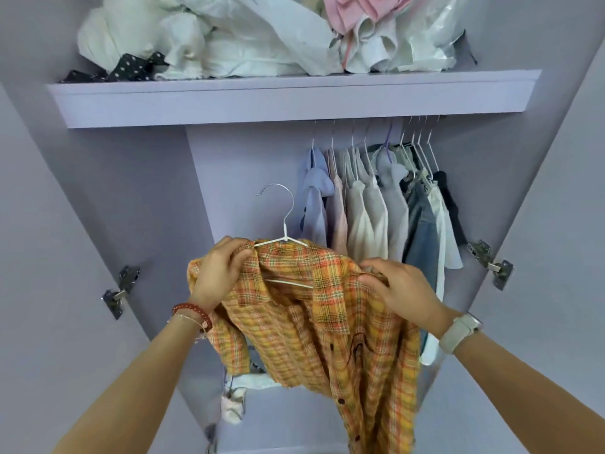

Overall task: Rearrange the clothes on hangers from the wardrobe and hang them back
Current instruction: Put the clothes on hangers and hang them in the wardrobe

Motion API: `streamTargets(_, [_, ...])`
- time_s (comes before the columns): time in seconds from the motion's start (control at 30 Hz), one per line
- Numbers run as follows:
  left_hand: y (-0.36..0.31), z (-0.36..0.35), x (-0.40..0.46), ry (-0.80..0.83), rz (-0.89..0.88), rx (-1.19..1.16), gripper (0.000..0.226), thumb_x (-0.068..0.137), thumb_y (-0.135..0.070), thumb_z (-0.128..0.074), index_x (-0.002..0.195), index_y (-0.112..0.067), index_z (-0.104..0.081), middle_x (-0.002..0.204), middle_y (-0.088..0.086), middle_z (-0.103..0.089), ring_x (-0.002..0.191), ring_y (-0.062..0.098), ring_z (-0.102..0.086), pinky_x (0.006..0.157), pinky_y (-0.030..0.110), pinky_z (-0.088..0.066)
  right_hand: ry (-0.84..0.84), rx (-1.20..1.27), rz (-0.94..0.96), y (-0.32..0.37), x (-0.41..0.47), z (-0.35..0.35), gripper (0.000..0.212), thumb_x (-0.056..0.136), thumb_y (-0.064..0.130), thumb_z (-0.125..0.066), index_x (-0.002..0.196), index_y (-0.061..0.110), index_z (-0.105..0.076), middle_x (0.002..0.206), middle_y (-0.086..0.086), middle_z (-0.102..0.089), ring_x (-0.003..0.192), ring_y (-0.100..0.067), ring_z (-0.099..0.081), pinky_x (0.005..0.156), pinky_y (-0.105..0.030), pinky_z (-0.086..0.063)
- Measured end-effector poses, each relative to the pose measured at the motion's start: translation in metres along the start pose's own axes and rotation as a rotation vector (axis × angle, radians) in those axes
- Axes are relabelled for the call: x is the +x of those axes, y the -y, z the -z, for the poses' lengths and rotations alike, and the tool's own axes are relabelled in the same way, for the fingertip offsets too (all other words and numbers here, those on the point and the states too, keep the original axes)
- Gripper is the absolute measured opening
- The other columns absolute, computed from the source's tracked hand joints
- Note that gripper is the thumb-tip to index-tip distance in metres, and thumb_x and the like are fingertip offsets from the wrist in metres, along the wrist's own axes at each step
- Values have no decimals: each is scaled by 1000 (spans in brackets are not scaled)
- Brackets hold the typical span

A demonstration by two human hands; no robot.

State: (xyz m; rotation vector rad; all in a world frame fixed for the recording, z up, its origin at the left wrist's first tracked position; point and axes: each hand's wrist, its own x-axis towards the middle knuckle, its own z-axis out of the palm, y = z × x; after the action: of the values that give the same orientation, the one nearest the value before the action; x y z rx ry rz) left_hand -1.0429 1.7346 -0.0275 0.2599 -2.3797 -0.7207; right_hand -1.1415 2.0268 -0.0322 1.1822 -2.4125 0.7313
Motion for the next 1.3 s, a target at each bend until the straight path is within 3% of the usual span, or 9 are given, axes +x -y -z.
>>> streamTargets(0.17, [20, 4, 5, 7, 107, -23, 22, 92, -19, -54, 107, -7, -65, 97, -2, -57, 89, 11, -49, 67, -3, -27, -37, 42, 31, 1, 7, -17, 37, 87, 44, -45, 87, 14, -67, 64, 16, -57, 73, -7, -55, 58, -14, -34])
streamTargets(0.23, [31, 4, 15, 15, 128, -26, 25, 92, -23, -55, 109, -9, -66, 100, 1, -60, 94, 16, -54, 79, 8, -33, -83, 52, 12, 9, 18, -28, 35, 88, 39, -46, 84, 10, -64, 57, 14, -53, 68, -11, -54, 56, -19, -33])
streamTargets(0.3, [45, 7, 25, -5, 135, 30, 29, 90, -26, -57, 116, -13, -63, 112, 7, -61, 107, 27, -53, 100, 34, -34, -164, -14, 10, 18, 31, -43, 38, 88, 39, -41, 77, 10, -63, 49, 6, -56, 45, -13, -52, 49, -22, -32])
streamTargets(0.37, [53, 12, 36, -81, 129, 93, 38, 89, -25, -60, 126, -16, -56, 121, 11, -54, 114, 31, -46, 104, 47, -30, -186, -51, -33, 28, 45, -59, 41, 88, 40, -36, 74, 11, -62, 48, 1, -57, 41, -19, -54, 44, -25, -35])
streamTargets(0.5, [37, 32, 56, -360, -77, 141, 44, 88, -31, -47, 128, -13, -51, 118, 14, -51, 113, 26, -39, 95, 46, -33, -236, 2, -199, 45, 78, -84, 46, 89, 45, -38, 76, 8, -61, 56, -8, -62, 54, -31, -59, 51, -29, -38])
streamTargets(0.67, [8, 55, 98, -564, -346, 305, 43, 86, -19, -49, 129, -13, -50, 135, 18, -44, 128, 30, -29, 99, 50, -28, -327, 98, -420, 65, 133, -99, 26, 94, 24, -50, 87, 3, -63, 77, -16, -67, 74, -36, -60, 58, -33, -36])
streamTargets(0.93, [6, 51, 158, -474, -397, 559, 69, 85, -28, -51, 146, -16, -22, 151, 22, -16, 138, 40, -4, 109, 62, -7, -473, 114, -625, 69, 209, -106, 31, 97, 24, -42, 97, -1, -61, 79, -23, -65, 75, -38, -61, 56, -30, -31])
streamTargets(1.17, [13, 44, 166, -505, -407, 657, 79, 83, -33, -56, 148, -18, -14, 152, 20, -15, 138, 41, -5, 108, 61, -5, -384, 95, -754, 53, 239, -120, 28, 98, 22, -34, 101, -1, -50, 92, -23, -64, 84, -40, -60, 59, -35, -38])
streamTargets(1.3, [15, 46, 169, -496, -391, 680, 79, 83, -34, -54, 148, -20, -11, 152, 16, -7, 138, 40, -4, 109, 59, -3, -331, 117, -703, 47, 234, -133, 27, 97, 20, -33, 105, -1, -48, 90, -24, -63, 82, -41, -58, 60, -37, -38])
